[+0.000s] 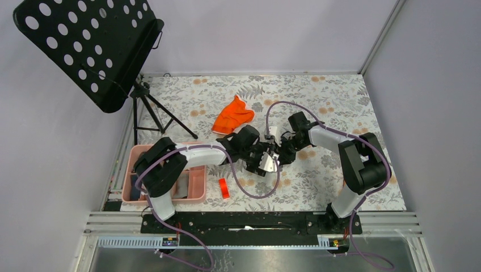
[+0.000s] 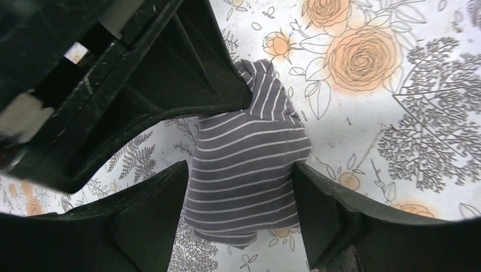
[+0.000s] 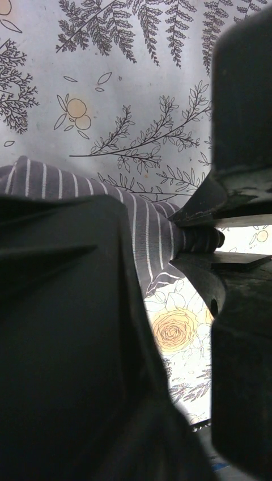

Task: Roll the underwear
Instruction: Pick up the underwear from the center of the board.

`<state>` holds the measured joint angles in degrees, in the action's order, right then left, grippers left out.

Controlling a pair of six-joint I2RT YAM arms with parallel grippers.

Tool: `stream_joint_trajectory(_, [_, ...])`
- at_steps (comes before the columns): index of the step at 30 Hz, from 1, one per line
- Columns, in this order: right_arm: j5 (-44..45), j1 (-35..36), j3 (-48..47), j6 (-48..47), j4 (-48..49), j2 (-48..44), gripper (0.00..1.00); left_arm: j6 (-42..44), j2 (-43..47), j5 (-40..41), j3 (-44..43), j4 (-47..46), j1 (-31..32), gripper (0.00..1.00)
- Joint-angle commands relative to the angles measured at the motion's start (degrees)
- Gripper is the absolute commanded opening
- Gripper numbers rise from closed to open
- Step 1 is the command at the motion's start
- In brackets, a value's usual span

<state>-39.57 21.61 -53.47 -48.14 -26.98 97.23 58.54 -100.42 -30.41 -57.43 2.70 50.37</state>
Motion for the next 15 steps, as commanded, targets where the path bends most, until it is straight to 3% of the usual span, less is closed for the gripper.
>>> stream_joint_trajectory(1, [1.78, 0.64, -1.34, -0.02, -0.67, 0.86, 0.09, 1.57, -2.25, 6.01, -1.06, -6.21, 1.24, 0.75])
stream_joint_trajectory(4, [1.70, 0.62, -1.36, -0.12, -0.85, 0.86, 0.09, 1.56, -4.38, 10.42, -1.19, -6.12, 1.31, 0.74])
stream_joint_trajectory(8, [1.56, 0.63, -1.50, -0.03, -0.78, 0.86, 0.09, 2.40, -5.04, 10.48, -1.24, -3.05, 1.30, 0.67])
stream_joint_trajectory(13, [1.73, 0.62, -2.48, 0.77, -0.57, 0.73, 0.12, 2.03, -6.38, 9.03, -2.18, 2.40, 1.48, 0.42])
stream_joint_trajectory(15, [1.86, 0.55, -3.42, 1.81, -0.88, 0.48, 0.20, 1.17, -6.54, 8.12, -2.42, 3.89, 1.53, 0.30])
